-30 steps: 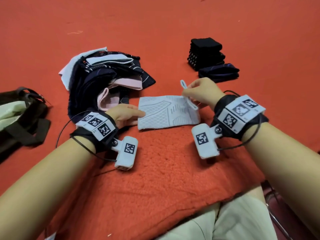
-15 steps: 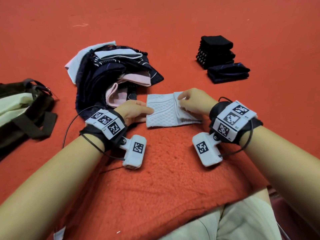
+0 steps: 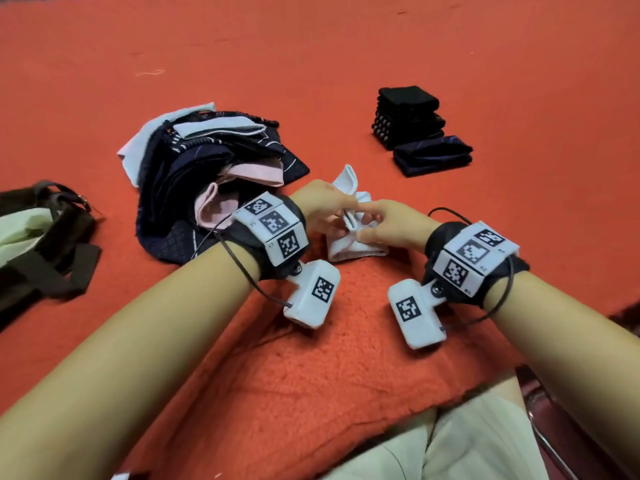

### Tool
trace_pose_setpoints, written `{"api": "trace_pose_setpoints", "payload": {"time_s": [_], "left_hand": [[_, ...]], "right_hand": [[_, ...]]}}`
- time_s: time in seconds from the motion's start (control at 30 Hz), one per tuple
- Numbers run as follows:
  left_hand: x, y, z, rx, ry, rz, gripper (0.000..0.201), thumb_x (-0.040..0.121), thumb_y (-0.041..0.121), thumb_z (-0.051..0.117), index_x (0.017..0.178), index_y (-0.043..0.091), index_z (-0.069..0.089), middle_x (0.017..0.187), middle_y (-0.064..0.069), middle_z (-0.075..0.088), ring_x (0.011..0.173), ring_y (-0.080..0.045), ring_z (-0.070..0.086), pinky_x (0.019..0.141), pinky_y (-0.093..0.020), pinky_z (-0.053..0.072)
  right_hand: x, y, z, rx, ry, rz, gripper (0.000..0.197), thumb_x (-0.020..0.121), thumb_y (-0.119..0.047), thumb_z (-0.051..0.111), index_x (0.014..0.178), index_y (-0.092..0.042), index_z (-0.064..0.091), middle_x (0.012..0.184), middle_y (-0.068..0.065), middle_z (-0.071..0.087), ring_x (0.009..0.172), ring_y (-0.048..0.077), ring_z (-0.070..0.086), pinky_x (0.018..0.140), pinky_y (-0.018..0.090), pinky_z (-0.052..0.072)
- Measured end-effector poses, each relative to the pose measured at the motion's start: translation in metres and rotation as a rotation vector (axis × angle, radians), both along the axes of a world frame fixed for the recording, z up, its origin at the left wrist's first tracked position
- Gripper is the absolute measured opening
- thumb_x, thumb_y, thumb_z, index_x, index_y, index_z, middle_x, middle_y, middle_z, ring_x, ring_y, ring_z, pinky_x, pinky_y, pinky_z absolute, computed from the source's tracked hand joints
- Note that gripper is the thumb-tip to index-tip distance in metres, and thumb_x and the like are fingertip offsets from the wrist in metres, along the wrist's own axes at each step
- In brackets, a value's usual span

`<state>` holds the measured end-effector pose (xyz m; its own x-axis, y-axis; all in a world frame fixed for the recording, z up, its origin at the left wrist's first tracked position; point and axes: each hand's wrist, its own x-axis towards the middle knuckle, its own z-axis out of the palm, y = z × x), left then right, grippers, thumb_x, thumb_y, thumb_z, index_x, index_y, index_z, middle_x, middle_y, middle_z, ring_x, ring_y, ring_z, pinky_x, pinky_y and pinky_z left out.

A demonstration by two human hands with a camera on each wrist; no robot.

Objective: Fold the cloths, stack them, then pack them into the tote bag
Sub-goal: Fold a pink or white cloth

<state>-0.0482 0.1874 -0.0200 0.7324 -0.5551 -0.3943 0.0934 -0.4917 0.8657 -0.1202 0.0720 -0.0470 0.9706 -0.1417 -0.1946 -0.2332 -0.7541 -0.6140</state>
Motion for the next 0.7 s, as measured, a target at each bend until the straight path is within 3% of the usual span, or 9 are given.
{"api": "trace_pose_setpoints", "payload": {"time_s": [0.1, 0.2, 0.27, 0.37, 0.4, 0.47, 0.53, 0.6, 0.7], "left_hand": [[-0.001, -0.014, -0.003, 0.080, -0.036, -0.004, 0.016, 0.089, 0.004, 0.056, 0.074, 0.008, 0.052, 0.070, -0.006, 0.050, 0.055, -0.014, 0.054, 0.043, -0.020, 0.051], [-0.004, -0.024, -0.006, 0.133, -0.064, -0.016, 0.021, 0.089, 0.002, 0.057, 0.069, 0.005, 0.049, 0.065, -0.008, 0.049, 0.047, -0.014, 0.055, 0.041, -0.021, 0.050], [-0.005, -0.028, -0.008, 0.140, -0.072, -0.019, 0.018, 0.090, 0.005, 0.056, 0.073, 0.003, 0.051, 0.064, -0.008, 0.050, 0.046, -0.014, 0.054, 0.040, -0.020, 0.049], [-0.006, -0.031, -0.006, 0.121, -0.018, -0.001, 0.017, 0.095, 0.016, 0.048, 0.094, 0.000, 0.052, 0.072, -0.010, 0.050, 0.054, -0.018, 0.052, 0.042, -0.021, 0.051], [-0.005, -0.031, -0.006, 0.122, 0.002, -0.003, 0.018, 0.096, 0.015, 0.043, 0.093, 0.000, 0.052, 0.073, -0.010, 0.049, 0.056, -0.019, 0.051, 0.045, -0.023, 0.051], [-0.004, -0.030, -0.005, 0.133, 0.022, -0.018, 0.018, 0.096, 0.009, 0.038, 0.085, 0.002, 0.050, 0.073, -0.010, 0.047, 0.057, -0.019, 0.050, 0.048, -0.027, 0.050], [0.000, -0.029, -0.004, 0.147, 0.014, -0.044, 0.011, 0.095, 0.004, 0.042, 0.089, 0.000, 0.051, 0.073, -0.008, 0.045, 0.055, -0.019, 0.048, 0.046, -0.025, 0.046], [0.007, -0.029, -0.002, 0.184, -0.118, -0.059, 0.008, 0.092, 0.006, 0.051, 0.097, 0.003, 0.056, 0.073, -0.005, 0.047, 0.056, -0.019, 0.046, 0.049, -0.023, 0.042], [0.017, -0.031, 0.003, 0.354, -0.499, -0.102, 0.014, 0.090, 0.018, 0.052, 0.076, 0.019, 0.053, 0.079, -0.003, 0.051, 0.080, -0.021, 0.049, 0.070, -0.027, 0.043]], "right_hand": [[-0.011, -0.012, -0.002, 0.441, -0.040, -0.208, 0.064, 0.081, 0.012, 0.049, 0.135, -0.020, 0.044, 0.098, 0.002, 0.058, 0.066, 0.011, 0.049, 0.055, 0.020, 0.041], [-0.015, -0.018, -0.005, 0.606, -0.038, -0.348, 0.058, 0.084, 0.003, 0.052, 0.136, -0.019, 0.040, 0.107, 0.004, 0.063, 0.088, 0.013, 0.056, 0.070, 0.022, 0.045], [-0.015, -0.019, -0.006, 0.620, 0.000, -0.365, 0.060, 0.086, -0.010, 0.058, 0.140, -0.019, 0.033, 0.119, 0.009, 0.058, 0.097, 0.017, 0.057, 0.075, 0.026, 0.047], [-0.014, -0.019, -0.009, 0.570, 0.026, -0.368, 0.073, 0.082, -0.030, 0.065, 0.142, -0.018, 0.025, 0.116, 0.008, 0.057, 0.089, 0.017, 0.057, 0.071, 0.026, 0.047], [-0.013, -0.019, -0.010, 0.517, 0.025, -0.372, 0.076, 0.080, -0.034, 0.067, 0.142, -0.017, 0.026, 0.116, 0.007, 0.057, 0.086, 0.016, 0.057, 0.072, 0.027, 0.047], [-0.009, -0.019, -0.016, 0.413, 0.012, -0.392, 0.072, 0.078, -0.030, 0.071, 0.137, -0.014, 0.033, 0.110, 0.005, 0.057, 0.079, 0.014, 0.056, 0.077, 0.029, 0.047], [-0.005, -0.019, -0.020, 0.344, -0.001, -0.385, 0.061, 0.075, -0.019, 0.073, 0.128, -0.010, 0.044, 0.101, 0.005, 0.057, 0.077, 0.016, 0.055, 0.078, 0.032, 0.047], [-0.004, -0.020, -0.022, 0.314, 0.006, -0.356, 0.052, 0.075, -0.016, 0.074, 0.121, -0.008, 0.051, 0.092, 0.005, 0.059, 0.081, 0.019, 0.056, 0.083, 0.036, 0.047], [-0.006, -0.021, -0.023, 0.309, -0.002, -0.327, 0.044, 0.077, -0.017, 0.073, 0.116, -0.008, 0.055, 0.084, 0.002, 0.059, 0.080, 0.018, 0.055, 0.083, 0.035, 0.046]]}}
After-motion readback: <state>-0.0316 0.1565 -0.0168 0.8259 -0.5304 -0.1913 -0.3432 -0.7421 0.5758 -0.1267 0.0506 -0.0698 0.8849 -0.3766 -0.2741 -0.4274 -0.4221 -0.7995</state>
